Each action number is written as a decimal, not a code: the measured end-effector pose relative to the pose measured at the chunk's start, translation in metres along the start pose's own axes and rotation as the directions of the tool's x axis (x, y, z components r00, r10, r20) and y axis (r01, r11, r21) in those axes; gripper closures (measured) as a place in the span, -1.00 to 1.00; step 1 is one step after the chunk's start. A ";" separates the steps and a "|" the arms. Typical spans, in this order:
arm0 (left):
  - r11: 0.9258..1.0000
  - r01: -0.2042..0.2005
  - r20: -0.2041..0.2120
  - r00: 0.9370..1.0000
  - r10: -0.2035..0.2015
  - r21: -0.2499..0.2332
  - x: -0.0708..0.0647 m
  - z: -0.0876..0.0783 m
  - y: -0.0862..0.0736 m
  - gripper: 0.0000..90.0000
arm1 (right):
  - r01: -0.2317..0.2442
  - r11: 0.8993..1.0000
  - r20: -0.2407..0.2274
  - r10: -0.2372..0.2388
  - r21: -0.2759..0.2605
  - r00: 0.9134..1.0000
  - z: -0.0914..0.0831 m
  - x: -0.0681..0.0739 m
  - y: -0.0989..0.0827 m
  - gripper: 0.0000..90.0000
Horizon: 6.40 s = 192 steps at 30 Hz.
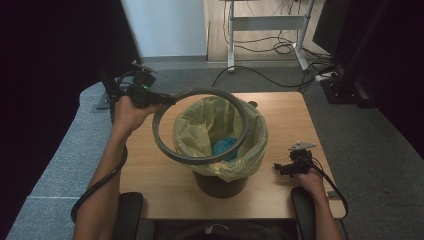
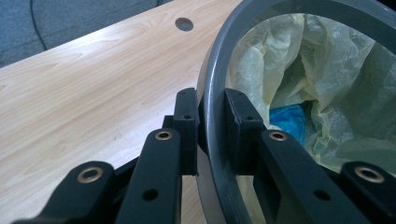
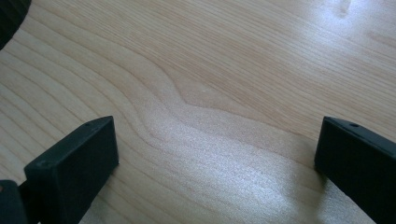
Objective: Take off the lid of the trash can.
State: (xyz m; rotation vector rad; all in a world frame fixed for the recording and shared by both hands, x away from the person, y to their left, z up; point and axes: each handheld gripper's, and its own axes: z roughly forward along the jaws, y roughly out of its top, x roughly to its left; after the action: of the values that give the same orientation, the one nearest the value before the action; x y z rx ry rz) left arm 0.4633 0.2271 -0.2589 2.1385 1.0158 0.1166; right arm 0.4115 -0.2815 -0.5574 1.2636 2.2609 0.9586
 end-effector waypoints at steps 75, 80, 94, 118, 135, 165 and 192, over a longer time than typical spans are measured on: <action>0.956 0.270 -0.121 0.952 -0.283 -0.112 0.096 -0.098 -0.117 0.69 | 0.000 1.000 0.000 0.000 0.000 1.000 0.000 0.000 0.000 -1.00; 0.952 0.280 -0.130 0.947 -0.295 -0.120 0.100 -0.104 -0.123 0.69 | 0.000 1.000 0.001 0.000 0.001 1.000 0.000 0.000 0.000 -1.00; 0.940 0.314 -0.149 0.931 -0.333 -0.134 0.111 -0.114 -0.145 0.69 | 0.001 1.000 0.001 -0.001 0.000 1.000 0.000 0.000 0.000 -1.00; 0.929 0.346 -0.153 0.919 -0.364 -0.133 0.124 -0.075 -0.177 0.70 | 0.000 1.000 0.000 0.000 0.001 1.000 0.000 0.000 0.000 -1.00; 0.923 0.357 -0.164 0.911 -0.378 -0.142 0.131 -0.039 -0.193 0.70 | -0.001 1.000 0.001 0.001 0.001 1.000 0.000 0.000 0.000 -1.00; 0.917 0.378 -0.219 0.891 -0.397 -0.127 0.145 0.023 -0.213 0.70 | -0.001 1.000 0.001 0.001 0.001 1.000 0.000 0.000 0.000 -1.00; 0.929 0.363 -0.295 0.881 -0.369 -0.076 0.153 0.082 -0.235 0.69 | 0.000 1.000 0.000 0.000 0.001 1.000 0.000 0.000 0.000 -1.00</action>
State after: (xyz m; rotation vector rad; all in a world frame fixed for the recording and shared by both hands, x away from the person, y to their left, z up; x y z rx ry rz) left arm 0.4503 0.3801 -0.5077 1.9066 1.5779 0.2777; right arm 0.4111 -0.2812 -0.5573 1.2635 2.2613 0.9579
